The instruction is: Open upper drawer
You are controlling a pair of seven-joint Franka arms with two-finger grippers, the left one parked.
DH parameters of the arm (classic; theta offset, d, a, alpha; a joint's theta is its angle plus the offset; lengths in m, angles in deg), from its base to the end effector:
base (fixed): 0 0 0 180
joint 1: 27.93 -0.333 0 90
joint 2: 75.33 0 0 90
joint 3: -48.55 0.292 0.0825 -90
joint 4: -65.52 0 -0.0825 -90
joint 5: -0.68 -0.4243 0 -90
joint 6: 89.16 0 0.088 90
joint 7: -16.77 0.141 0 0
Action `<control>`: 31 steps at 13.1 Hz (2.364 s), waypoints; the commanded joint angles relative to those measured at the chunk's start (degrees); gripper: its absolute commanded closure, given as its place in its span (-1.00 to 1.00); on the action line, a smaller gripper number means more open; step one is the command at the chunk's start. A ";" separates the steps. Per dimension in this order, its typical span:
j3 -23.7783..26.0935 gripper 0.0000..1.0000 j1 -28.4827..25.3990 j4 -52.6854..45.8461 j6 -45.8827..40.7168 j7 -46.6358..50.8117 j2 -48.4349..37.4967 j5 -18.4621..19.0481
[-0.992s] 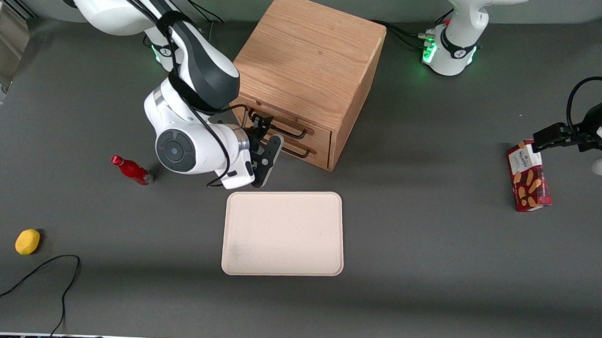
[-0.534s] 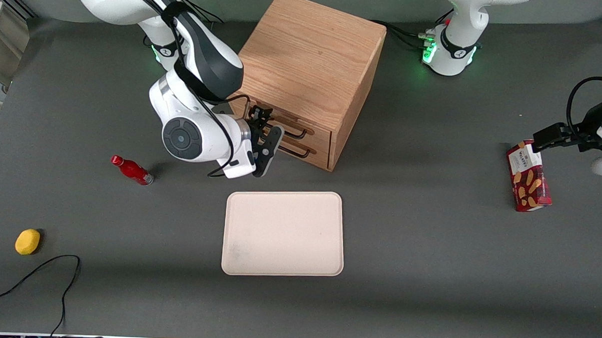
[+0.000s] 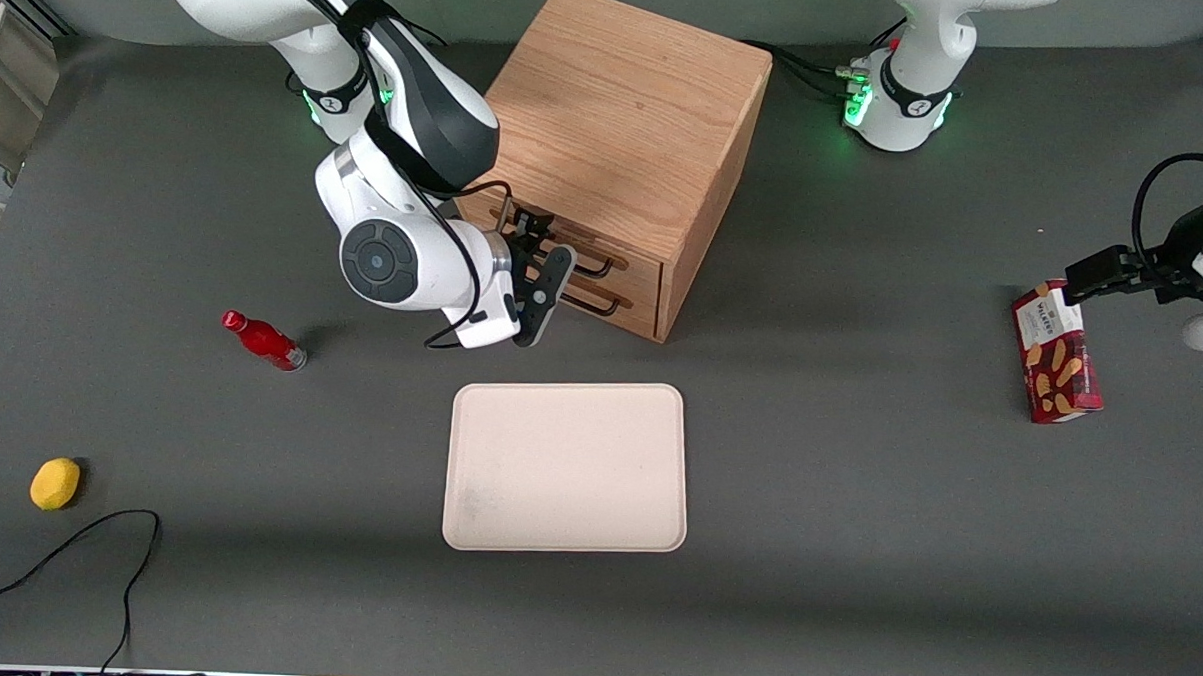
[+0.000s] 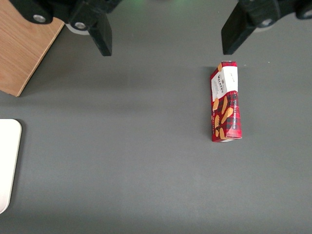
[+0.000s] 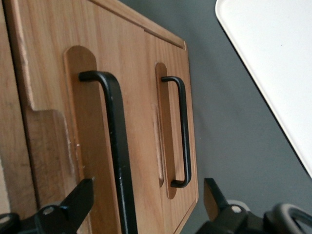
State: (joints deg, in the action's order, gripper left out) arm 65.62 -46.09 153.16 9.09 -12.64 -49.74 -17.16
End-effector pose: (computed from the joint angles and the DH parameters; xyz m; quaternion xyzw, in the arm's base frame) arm 0.5395 0.4061 0.3325 -0.8433 -0.4785 0.1304 0.2069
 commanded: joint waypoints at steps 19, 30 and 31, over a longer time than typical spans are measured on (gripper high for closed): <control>-0.73 -1.00 -0.73 4.73 8.10 -0.12 0.33 -0.18; -2.05 -1.00 0.50 1.04 8.02 -2.22 1.82 -0.09; -2.13 -1.00 0.50 0.77 7.93 -2.49 2.00 -0.09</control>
State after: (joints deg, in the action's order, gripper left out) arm 63.69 -45.54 156.09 17.02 -13.65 -49.13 -17.14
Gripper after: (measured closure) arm 0.000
